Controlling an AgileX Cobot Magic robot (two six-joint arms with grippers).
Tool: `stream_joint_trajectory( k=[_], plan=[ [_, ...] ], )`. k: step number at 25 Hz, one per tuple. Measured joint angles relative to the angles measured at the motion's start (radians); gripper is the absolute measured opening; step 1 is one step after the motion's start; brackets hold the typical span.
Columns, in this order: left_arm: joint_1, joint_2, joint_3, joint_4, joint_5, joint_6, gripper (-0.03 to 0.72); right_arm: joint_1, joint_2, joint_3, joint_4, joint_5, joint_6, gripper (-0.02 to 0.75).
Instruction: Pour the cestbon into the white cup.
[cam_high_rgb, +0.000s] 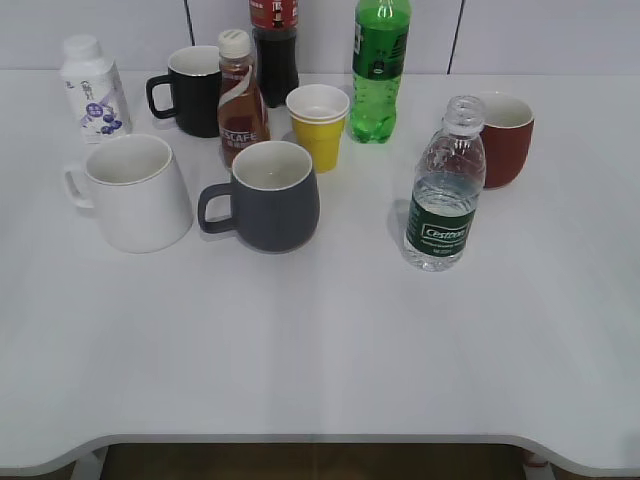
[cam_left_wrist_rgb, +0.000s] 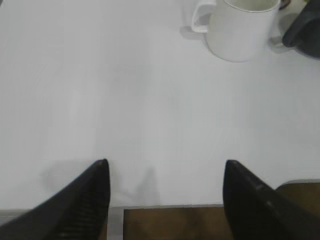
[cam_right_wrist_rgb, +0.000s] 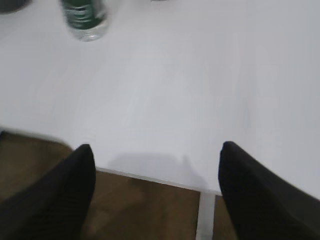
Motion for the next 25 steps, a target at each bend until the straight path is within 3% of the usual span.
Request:
stream_joint_trajectory(
  k=[5,10,25],
  plan=[
    [0.028,-0.028,0.0,0.0,-0.001,0.0,0.526,-0.171,-0.03,0.0,0.0,-0.001,0.0,0.575],
    [0.028,-0.145,0.001,0.0,-0.001,0.001,0.518,-0.248,-0.116,0.0,0.0,-0.001,0.001,0.575],
    [0.029,-0.172,0.001,0.0,-0.001,0.001,0.484,-0.267,-0.122,0.0,-0.004,-0.002,0.001,0.575]
  ],
)
